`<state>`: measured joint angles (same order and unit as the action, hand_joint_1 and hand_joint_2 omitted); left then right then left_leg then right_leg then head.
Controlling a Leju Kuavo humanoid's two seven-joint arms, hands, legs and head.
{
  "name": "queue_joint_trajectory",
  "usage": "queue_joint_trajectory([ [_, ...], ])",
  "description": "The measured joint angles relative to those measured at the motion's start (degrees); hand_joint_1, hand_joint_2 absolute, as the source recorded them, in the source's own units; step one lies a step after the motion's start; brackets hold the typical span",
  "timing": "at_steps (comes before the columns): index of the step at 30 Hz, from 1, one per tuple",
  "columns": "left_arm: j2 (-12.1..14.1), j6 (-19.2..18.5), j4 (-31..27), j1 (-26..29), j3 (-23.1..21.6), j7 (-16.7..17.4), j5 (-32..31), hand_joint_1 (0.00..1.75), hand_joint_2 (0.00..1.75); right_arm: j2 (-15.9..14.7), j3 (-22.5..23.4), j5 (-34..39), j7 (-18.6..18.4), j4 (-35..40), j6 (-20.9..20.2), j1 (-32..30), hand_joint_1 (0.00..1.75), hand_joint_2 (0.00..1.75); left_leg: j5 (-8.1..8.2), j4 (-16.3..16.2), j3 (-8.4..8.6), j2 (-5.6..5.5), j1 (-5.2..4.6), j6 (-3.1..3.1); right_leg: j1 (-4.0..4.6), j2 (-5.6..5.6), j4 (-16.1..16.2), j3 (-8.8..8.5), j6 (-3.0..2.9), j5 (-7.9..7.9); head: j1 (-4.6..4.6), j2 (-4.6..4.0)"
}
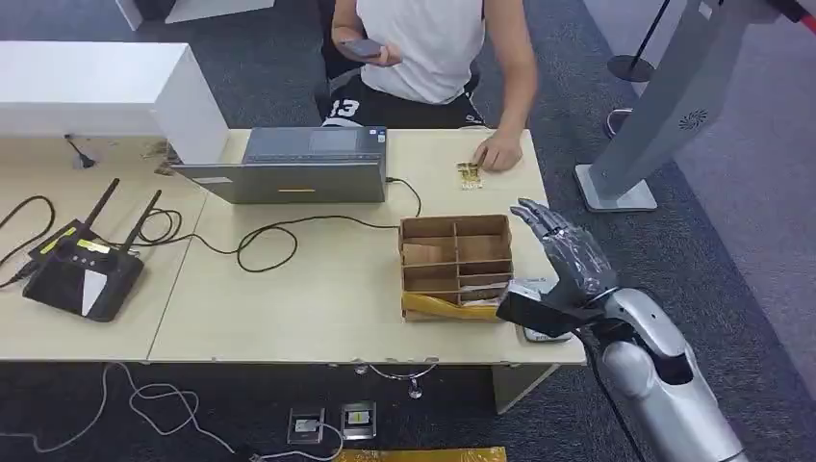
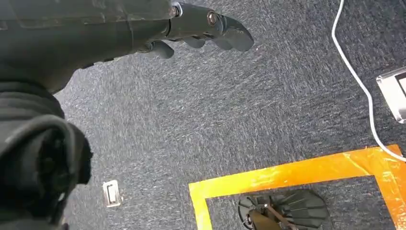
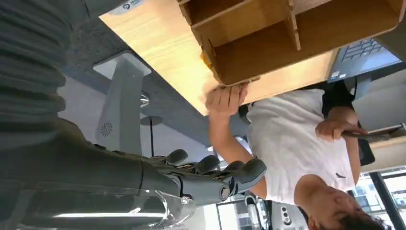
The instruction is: Pass the card to the sensor for recognition and then transmit it.
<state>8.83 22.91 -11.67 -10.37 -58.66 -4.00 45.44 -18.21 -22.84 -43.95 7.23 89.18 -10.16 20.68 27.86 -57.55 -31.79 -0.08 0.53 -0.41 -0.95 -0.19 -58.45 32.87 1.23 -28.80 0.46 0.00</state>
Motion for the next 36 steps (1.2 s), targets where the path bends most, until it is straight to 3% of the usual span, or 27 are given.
queue_joint_trajectory([
  [15, 0.13, -0.66, 0.00, -0.08, 0.00, 0.48, -0.24, 0.00, 0.00, -0.61, -2.01, -5.12, -1.85, -1.24, -1.14, -1.13, 0.00, 1.75, 0.00, 0.00, -0.03, 0.00, 0.00, 0.00, 0.00, -0.03, 0.00, 0.00, 0.00, 0.00, 0.00, 0.00],
  [36, 0.44, -0.79, 0.00, -0.58, 0.00, 1.37, -1.22, 0.00, 0.00, -0.26, -4.20, -8.00, -2.12, -7.76, 1.97, -1.64, 0.00, 1.75, 0.00, 0.01, -0.03, 0.00, 0.00, 0.00, 0.00, -0.03, 0.00, 0.00, 0.00, 0.00, -0.02, 0.00],
])
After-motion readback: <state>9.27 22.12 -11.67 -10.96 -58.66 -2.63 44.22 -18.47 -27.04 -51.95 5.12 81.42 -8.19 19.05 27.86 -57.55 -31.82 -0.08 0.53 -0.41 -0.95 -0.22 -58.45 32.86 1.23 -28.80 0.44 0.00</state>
